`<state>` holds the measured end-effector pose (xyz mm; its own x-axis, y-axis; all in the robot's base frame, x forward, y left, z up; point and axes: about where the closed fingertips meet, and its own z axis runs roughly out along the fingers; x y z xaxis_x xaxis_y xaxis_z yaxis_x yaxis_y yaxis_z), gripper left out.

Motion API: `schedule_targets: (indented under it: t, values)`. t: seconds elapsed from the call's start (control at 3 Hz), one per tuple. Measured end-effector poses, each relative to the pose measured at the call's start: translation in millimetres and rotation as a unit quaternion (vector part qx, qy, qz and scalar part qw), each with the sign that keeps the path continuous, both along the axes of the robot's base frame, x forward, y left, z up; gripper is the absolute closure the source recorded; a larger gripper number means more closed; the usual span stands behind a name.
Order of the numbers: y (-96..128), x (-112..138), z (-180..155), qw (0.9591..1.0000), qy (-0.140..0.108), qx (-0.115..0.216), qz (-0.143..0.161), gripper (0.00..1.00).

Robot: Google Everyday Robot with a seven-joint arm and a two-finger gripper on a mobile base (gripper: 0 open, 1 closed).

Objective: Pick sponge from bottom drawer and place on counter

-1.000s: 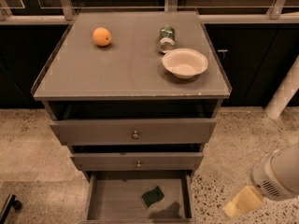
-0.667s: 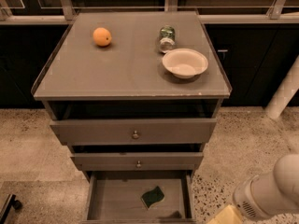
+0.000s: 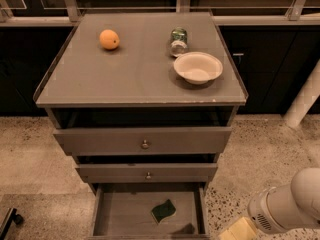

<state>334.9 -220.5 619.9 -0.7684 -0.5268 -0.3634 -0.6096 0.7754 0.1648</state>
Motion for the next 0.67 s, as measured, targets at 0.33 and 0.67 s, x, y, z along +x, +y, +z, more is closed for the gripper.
schedule_targets:
  t: [0.33,0.67]
  values:
    - [0.8,1.2,-14.8,0.9993,-0.026,0.021,-0.018,0.00]
    - [11.6,23.6,-37.9,0.9889,-0.099,0.095,-0.057,0.00]
